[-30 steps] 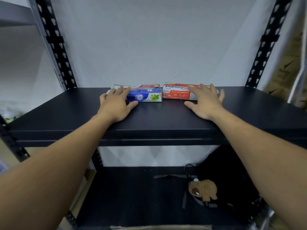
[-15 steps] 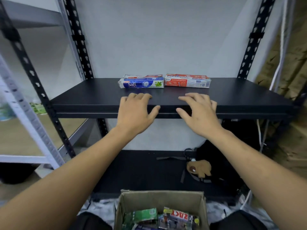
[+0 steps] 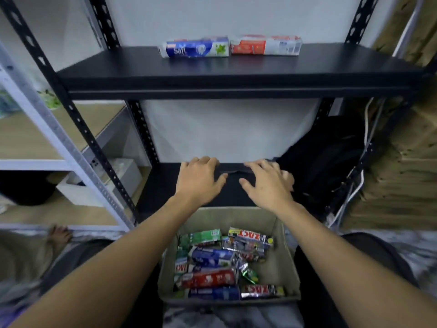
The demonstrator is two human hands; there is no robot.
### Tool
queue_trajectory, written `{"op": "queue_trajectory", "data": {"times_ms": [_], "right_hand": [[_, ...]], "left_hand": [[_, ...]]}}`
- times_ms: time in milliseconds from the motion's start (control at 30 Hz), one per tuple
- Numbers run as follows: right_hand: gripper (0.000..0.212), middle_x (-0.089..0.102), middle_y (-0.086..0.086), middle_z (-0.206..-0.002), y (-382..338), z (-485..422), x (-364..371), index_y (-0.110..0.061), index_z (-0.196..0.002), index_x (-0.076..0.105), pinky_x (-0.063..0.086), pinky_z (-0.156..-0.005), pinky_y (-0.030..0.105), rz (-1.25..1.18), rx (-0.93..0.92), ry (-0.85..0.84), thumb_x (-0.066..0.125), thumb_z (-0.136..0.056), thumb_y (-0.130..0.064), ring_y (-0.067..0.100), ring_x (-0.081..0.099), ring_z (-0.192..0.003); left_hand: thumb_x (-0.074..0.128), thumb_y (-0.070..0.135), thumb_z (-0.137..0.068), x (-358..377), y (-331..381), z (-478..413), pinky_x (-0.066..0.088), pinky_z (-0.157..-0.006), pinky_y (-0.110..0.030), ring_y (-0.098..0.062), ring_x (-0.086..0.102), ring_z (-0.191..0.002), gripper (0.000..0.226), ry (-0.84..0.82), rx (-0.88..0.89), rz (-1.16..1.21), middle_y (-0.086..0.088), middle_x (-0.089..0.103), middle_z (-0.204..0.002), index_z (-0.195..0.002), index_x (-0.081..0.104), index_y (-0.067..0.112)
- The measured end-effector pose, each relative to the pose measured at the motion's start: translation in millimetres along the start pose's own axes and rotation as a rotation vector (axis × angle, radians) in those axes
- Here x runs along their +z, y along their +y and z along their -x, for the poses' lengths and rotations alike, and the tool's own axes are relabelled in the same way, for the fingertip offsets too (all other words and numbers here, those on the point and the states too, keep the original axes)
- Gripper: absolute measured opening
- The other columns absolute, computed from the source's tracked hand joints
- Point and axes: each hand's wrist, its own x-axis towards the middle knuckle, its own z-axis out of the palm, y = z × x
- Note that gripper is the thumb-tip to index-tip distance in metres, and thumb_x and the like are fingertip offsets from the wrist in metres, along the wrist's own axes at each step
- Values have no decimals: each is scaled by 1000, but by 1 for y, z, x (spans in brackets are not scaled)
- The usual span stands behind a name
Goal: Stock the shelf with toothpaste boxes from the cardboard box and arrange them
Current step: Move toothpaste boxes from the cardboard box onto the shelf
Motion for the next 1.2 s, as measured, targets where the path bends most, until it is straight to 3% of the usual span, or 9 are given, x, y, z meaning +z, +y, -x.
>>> {"op": "queue_trajectory", "data": {"times_ms": [333, 600, 733, 833, 900, 1033, 1200], "right_hand": [[52, 48, 2, -140, 39, 66, 120, -29, -143, 43, 30, -105, 46, 43, 102, -385, 50, -95, -48, 29, 40, -129], [54, 42, 0, -151, 67, 90, 209, -36, -145, 40, 31, -109, 46, 18, 138, -612, 55, -95, -47, 29, 38, -136], [49, 54, 3, -140, 67, 86, 243, -32, -138, 50, 39, -103, 42, -19, 103, -676, 60, -92, -45, 29, 47, -127], [54, 57, 3, -136, 56, 76, 265, -30, -138, 51, 39, -106, 45, -26, 66, -715, 64, -89, -48, 28, 47, -127], [55, 55, 3, -139, 47, 68, 278, -29, -139, 51, 37, -109, 46, -40, 34, -730, 64, -89, -47, 27, 47, -129], [55, 45, 9, -149, 26, 53, 304, -24, -142, 50, 37, -109, 41, -92, 4, -782, 65, -91, -40, 30, 44, -133], [57, 52, 7, -143, 7, 45, 324, -22, -138, 53, 42, -105, 39, -55, -56, -777, 71, -87, -38, 28, 53, -125]], "left_hand": [[50, 52, -93, 120, -23, 71, 41, -99, -41, -24, 61, -110, 47, -445, -86, 30, 2, 61, -128, -131, 55, 26], [51, 47, -95, 206, -54, 112, 49, -93, -38, -26, 62, -108, 41, -706, -151, 144, -4, 65, -123, -130, 55, 26], [49, 52, -96, 239, -68, 134, 50, -92, -40, -24, 62, -107, 41, -847, -198, 187, -3, 65, -123, -124, 58, 25], [48, 56, -95, 255, -79, 147, 52, -87, -36, -21, 63, -102, 40, -858, -248, 209, 0, 66, -115, -114, 62, 24], [53, 47, -95, 263, -86, 154, 50, -83, -32, -21, 62, -103, 32, -881, -270, 233, -2, 65, -116, -111, 63, 22], [60, 36, -93, 274, -97, 167, 53, -89, -37, -25, 62, -106, 31, -910, -383, 342, -8, 65, -120, -119, 63, 18], [62, 34, -92, 283, -99, 175, 53, -88, -35, -25, 63, -104, 32, -829, -465, 413, -8, 66, -120, -120, 64, 18]]}}
